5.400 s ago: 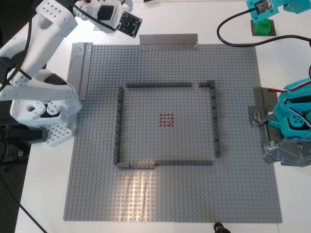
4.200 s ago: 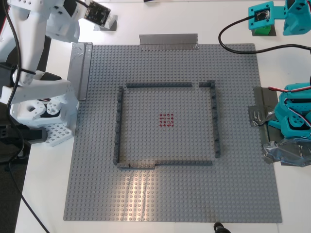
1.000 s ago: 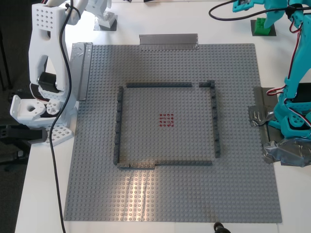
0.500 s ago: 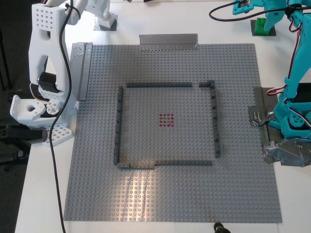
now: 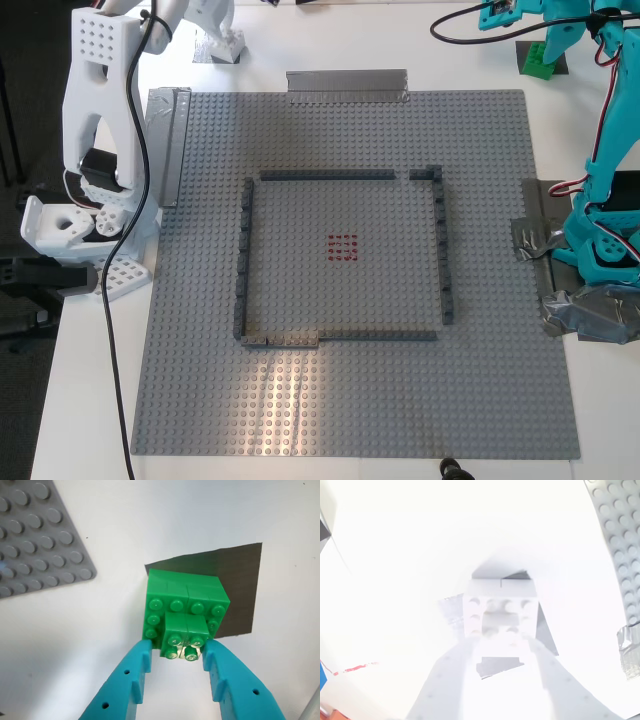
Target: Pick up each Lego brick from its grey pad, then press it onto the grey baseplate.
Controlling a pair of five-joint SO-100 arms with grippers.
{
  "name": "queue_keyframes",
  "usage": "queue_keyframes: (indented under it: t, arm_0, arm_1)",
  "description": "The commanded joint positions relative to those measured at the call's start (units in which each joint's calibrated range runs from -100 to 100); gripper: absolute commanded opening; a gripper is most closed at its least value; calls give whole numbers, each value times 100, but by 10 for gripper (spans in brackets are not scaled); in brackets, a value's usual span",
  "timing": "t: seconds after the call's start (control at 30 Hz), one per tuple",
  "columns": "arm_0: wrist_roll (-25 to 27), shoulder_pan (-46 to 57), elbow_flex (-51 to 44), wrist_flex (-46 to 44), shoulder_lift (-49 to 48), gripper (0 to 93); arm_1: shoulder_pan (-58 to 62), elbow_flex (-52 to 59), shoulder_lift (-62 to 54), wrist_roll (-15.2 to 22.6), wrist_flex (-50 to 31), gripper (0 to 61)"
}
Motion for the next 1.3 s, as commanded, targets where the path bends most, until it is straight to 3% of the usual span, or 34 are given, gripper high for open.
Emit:
queue_keyframes:
  t: [0.0,0.1,0.27,0.43,0.73,0.9,1.13,1.27]
  arm_0:
    - [-16,66,-110,-26,-59,114]
    - [-21,66,-92,-26,-34,111]
    - [23,66,-101,-26,-34,0]
    - [116,66,-101,15,-102,0]
    - [184,51,-83,137,-755,0]
    - [184,-173,-38,503,-1338,0]
    - [189,-348,-29,1699,-1596,0]
    - [570,-282,-20,1748,-1759,0]
  arm_1:
    - [5,-499,-605,-24,82,48]
    - [5,-581,-742,20,90,45]
    - [34,-536,-983,108,139,41]
    - [128,-400,-1257,171,131,42]
    - [752,1686,-3146,245,-122,45]
    - [1231,2525,-4176,181,236,46]
    - [2181,3600,-5575,186,668,47]
    - [2950,4331,-6339,289,944,47]
